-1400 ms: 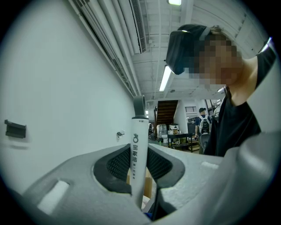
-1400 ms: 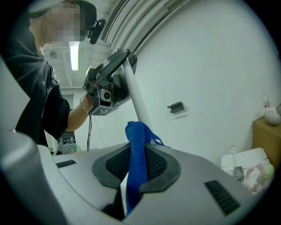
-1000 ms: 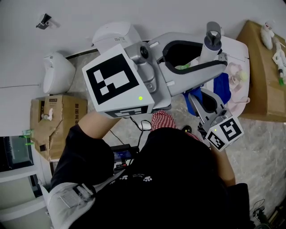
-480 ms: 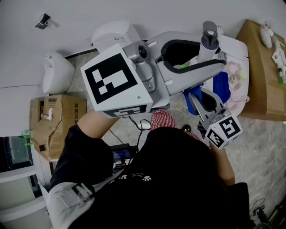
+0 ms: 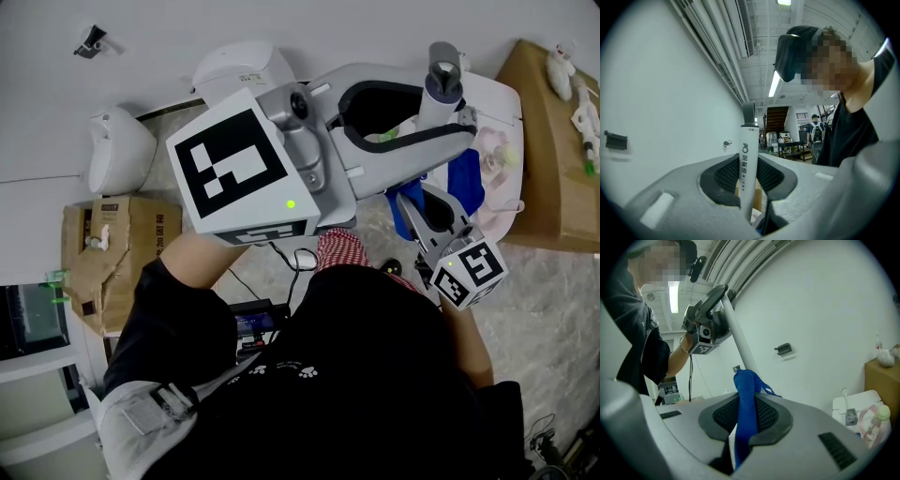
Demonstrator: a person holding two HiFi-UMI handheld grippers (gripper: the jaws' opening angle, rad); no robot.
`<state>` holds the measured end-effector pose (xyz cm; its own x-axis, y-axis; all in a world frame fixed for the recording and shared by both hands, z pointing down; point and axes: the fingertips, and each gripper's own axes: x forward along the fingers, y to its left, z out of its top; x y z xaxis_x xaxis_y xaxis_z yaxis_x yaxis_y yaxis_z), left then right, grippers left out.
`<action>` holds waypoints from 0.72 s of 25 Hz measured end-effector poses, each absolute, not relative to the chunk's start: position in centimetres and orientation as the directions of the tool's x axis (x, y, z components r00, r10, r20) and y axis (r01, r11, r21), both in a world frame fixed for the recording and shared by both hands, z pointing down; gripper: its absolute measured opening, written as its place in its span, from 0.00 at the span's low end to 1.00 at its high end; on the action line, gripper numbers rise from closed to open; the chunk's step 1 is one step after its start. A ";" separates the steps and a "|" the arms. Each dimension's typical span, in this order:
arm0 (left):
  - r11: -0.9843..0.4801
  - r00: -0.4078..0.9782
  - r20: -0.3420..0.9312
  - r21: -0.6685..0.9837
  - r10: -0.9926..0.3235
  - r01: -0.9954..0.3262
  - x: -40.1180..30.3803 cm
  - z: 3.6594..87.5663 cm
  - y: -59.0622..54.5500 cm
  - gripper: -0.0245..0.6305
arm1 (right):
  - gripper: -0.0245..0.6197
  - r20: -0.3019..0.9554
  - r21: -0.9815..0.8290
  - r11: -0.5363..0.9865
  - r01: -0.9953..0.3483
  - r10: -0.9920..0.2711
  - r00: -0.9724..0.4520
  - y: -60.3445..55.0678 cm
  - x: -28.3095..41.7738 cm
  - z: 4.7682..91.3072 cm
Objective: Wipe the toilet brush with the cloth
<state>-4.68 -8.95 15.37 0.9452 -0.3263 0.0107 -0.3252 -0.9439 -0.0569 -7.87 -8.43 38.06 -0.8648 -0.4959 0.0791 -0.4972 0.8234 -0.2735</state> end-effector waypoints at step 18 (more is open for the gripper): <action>-0.945 0.946 0.003 -0.048 -0.324 -0.323 -4.7 15.3 -8.9 0.18 | 0.14 0.118 -0.309 0.784 -0.538 -0.529 -0.840 -8.7 -7.2 39.7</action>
